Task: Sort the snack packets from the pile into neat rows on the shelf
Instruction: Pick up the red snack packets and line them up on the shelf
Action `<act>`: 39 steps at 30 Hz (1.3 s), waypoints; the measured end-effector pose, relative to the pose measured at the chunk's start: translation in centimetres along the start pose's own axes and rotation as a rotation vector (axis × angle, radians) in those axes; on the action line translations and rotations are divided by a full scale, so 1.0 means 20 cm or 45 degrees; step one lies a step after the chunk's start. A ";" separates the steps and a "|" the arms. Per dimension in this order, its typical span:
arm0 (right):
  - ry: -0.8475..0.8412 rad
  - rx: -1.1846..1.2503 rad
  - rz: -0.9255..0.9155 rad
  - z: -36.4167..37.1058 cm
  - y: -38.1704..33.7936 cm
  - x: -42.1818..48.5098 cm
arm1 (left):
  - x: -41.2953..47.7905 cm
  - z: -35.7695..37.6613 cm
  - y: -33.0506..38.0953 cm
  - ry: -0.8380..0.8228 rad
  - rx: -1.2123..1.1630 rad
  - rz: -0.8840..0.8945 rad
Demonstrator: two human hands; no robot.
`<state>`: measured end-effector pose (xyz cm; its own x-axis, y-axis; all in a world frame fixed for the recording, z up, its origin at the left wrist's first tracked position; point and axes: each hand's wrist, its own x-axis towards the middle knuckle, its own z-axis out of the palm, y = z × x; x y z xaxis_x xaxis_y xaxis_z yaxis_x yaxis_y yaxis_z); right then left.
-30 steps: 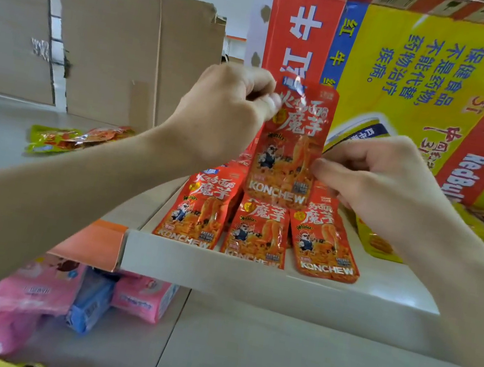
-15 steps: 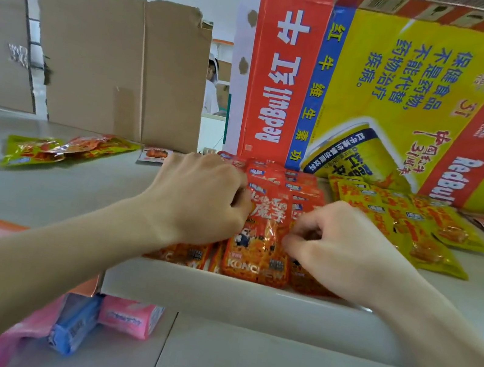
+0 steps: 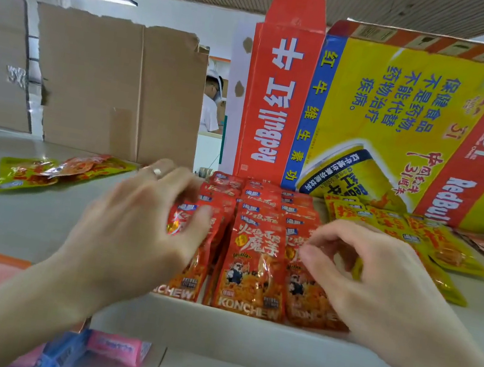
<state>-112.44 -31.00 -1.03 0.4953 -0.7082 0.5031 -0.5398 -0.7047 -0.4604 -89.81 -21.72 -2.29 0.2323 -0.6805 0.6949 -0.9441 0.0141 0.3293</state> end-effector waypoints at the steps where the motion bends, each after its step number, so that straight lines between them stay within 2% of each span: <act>1: 0.042 -0.047 -0.024 0.00 0.02 -0.02 | -0.04 -0.03 -0.02 0.001 0.022 -0.058; 5: 0.207 -0.294 -0.116 0.04 0.06 -0.11 | -0.18 -0.08 -0.03 -0.112 0.107 -0.312; 8: 0.162 -0.256 -0.211 0.10 0.03 -0.13 | -0.21 -0.09 0.00 -0.196 0.214 -0.394; 21: 0.128 -0.100 -0.291 0.17 -0.04 -0.15 | -0.20 -0.08 0.04 -0.178 0.177 -0.405; 24: 0.145 -0.069 -0.241 0.14 -0.04 -0.14 | -0.20 -0.09 0.03 -0.212 0.123 -0.423; 29: 0.095 -0.098 0.040 0.06 -0.06 -0.12 | -0.15 -0.12 0.07 -0.253 0.000 -0.477; 33: 0.023 -0.316 0.101 0.06 -0.11 -0.15 | -0.15 -0.11 0.10 -0.295 -0.005 -0.432; 39: 0.045 -0.389 0.201 0.06 -0.13 -0.18 | -0.14 -0.11 0.10 -0.286 0.003 -0.383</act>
<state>-112.05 -26.70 -2.54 0.3687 -0.8015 0.4708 -0.7892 -0.5375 -0.2970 -91.81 -18.20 -2.29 0.4425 -0.7979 0.4094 -0.8420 -0.2125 0.4958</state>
